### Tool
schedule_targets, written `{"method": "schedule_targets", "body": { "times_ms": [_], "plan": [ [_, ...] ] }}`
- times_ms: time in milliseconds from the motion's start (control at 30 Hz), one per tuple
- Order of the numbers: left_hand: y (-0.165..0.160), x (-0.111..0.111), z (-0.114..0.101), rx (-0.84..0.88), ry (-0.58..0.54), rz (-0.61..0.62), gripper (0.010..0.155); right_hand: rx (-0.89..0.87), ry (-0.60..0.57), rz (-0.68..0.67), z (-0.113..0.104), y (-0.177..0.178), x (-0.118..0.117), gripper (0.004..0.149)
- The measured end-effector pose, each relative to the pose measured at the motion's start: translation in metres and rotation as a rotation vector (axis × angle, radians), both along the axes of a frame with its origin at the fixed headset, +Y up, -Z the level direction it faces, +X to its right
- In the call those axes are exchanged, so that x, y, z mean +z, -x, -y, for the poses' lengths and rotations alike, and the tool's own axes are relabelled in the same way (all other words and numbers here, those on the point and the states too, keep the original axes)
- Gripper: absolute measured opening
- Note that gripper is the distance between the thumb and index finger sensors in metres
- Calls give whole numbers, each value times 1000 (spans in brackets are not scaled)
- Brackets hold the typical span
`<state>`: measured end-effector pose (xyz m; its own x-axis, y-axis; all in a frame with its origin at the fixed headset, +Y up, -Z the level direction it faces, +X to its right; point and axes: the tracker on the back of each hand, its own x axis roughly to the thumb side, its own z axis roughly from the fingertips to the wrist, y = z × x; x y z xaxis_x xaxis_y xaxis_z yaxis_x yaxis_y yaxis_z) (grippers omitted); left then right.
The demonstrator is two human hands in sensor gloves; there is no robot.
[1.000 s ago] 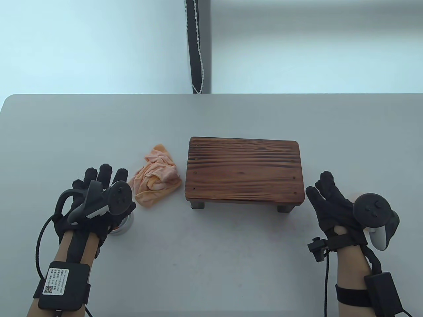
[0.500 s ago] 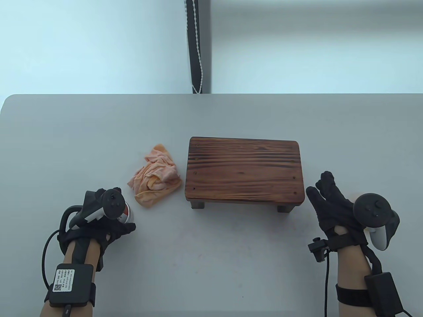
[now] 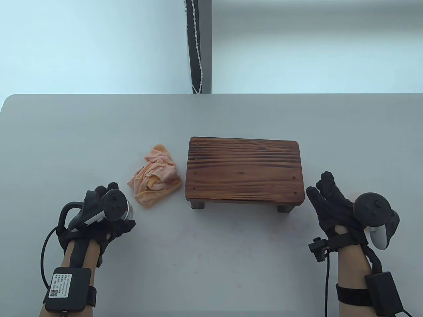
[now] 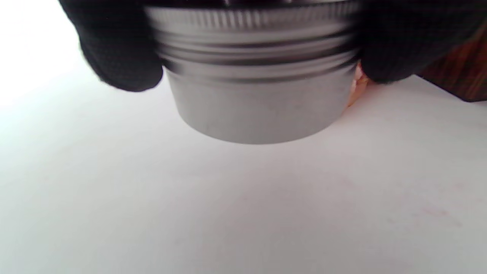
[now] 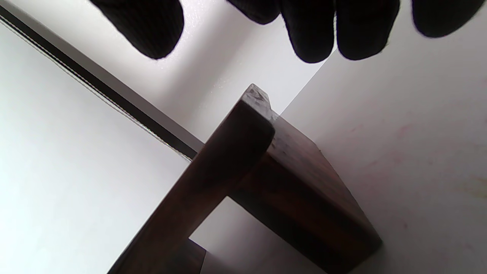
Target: Dip and apply wood wax on stool
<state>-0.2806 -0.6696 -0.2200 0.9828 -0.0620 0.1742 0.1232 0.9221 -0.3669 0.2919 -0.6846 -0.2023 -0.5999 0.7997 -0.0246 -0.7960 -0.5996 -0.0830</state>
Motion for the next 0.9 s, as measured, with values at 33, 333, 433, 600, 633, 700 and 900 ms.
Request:
{"method": "schedule_targets", "body": {
  "times_ms": [33,333,433,600,633,700,900],
  "plan": [
    [-7,3,-10,0,-26,25,104,1,1,1,0,0,0,85],
    [-97,34,-58,-25,-148,323,102,11,-1,4,-1,0,0,85],
    [-130,46,-64,-43,-160,440,102,7,-1,6,-1,-1,1,85],
    [-175,60,-58,-25,-117,602,102,3,-4,12,-2,-2,1,86],
    [-185,62,-52,-22,-98,640,102,3,-4,11,-2,-2,1,86],
    [-199,64,-38,-9,-58,689,101,2,-5,10,-2,-2,1,86],
    [-236,66,21,-1,48,753,100,-3,0,10,-1,-3,1,86]
  ]
}}
